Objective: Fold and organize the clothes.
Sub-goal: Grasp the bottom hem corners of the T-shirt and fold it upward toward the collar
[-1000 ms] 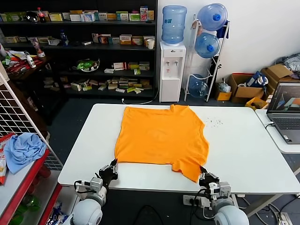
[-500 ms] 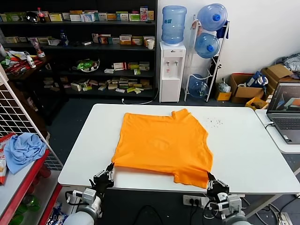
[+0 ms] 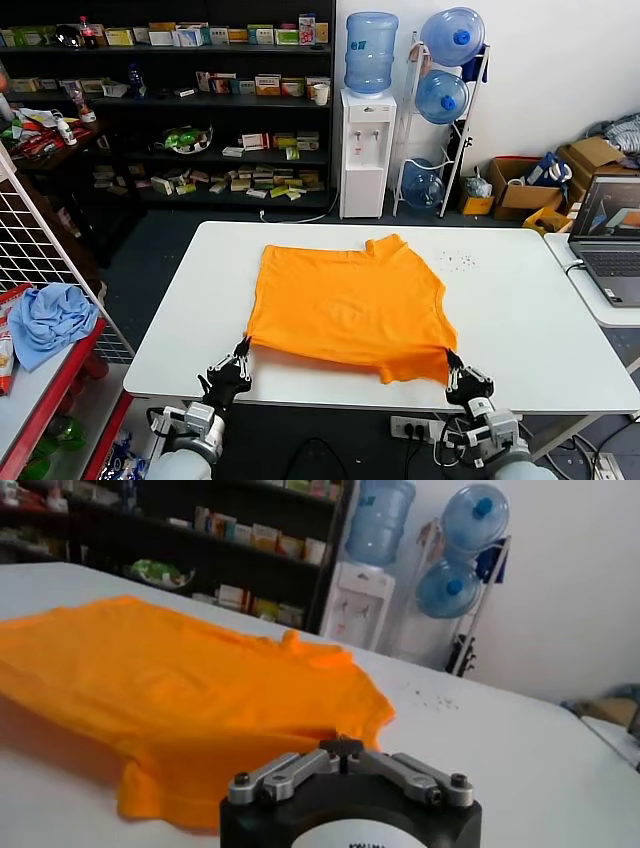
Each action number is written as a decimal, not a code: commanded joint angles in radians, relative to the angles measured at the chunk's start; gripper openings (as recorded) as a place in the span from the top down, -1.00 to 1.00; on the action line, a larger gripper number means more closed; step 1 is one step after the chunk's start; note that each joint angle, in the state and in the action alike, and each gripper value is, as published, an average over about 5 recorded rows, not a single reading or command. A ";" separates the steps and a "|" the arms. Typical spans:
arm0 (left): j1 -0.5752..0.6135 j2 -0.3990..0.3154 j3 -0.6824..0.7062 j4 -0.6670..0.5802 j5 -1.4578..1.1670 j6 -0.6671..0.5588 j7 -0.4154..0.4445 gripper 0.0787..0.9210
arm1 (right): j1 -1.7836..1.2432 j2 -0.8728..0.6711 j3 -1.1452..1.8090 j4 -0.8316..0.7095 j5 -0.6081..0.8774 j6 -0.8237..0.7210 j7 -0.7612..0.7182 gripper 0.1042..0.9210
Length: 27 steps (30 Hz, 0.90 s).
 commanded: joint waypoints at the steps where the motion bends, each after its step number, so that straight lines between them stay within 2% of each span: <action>1: -0.201 -0.036 0.024 0.200 0.038 -0.022 -0.002 0.94 | 0.238 -0.019 -0.036 -0.191 0.009 0.052 -0.009 0.95; 11: -0.308 -0.035 0.083 0.292 0.033 -0.025 0.004 0.94 | 0.373 -0.019 -0.103 -0.333 0.062 -0.006 -0.017 0.95; 19: -0.317 -0.039 0.116 0.312 0.008 -0.004 0.014 0.94 | 0.423 0.005 -0.148 -0.377 0.097 -0.051 -0.020 0.94; 23: -0.297 -0.031 0.114 0.300 -0.013 -0.010 0.017 0.85 | 0.425 0.012 -0.153 -0.382 0.104 -0.058 -0.022 0.76; 27: -0.254 -0.002 0.112 0.256 -0.044 -0.007 0.017 0.58 | 0.378 -0.009 -0.142 -0.329 0.119 -0.077 -0.023 0.47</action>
